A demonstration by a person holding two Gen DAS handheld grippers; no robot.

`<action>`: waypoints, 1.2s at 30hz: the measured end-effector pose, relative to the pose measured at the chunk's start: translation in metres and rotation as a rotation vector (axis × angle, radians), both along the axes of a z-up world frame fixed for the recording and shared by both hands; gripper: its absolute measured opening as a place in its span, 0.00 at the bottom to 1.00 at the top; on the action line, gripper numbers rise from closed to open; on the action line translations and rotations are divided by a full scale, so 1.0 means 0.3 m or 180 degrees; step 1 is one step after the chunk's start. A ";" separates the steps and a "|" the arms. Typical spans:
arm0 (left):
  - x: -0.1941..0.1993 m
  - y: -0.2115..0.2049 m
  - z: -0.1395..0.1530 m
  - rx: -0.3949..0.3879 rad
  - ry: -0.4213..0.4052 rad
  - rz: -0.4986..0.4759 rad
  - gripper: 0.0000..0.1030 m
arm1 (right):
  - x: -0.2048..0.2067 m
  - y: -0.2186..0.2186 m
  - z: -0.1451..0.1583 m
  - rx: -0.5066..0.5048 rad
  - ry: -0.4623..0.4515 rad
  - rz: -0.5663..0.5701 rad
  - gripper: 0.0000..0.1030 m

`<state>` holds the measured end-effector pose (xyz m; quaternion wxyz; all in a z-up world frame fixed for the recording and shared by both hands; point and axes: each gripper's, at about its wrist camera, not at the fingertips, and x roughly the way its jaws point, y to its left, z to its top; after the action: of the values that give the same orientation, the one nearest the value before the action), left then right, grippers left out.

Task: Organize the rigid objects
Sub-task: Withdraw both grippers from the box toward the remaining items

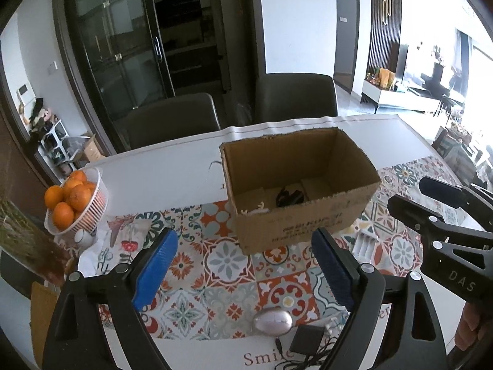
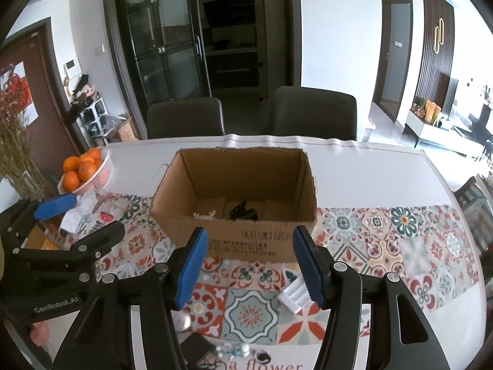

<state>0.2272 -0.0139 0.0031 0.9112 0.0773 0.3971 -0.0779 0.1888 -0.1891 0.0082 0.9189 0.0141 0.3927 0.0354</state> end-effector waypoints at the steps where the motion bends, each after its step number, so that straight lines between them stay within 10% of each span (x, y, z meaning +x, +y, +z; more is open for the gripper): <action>1: -0.015 0.002 -0.007 0.0008 -0.0012 -0.0002 0.87 | -0.007 0.001 -0.003 -0.0005 0.0004 0.0000 0.57; 36: -0.308 -0.079 -0.270 0.0078 0.0384 -0.0391 0.86 | -0.311 -0.007 -0.234 -0.0023 0.0154 0.0394 0.57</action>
<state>0.1349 -0.0375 -0.0780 0.8781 0.1077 0.4466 -0.1333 0.0955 -0.1914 -0.0620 0.9052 -0.0127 0.4150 0.0904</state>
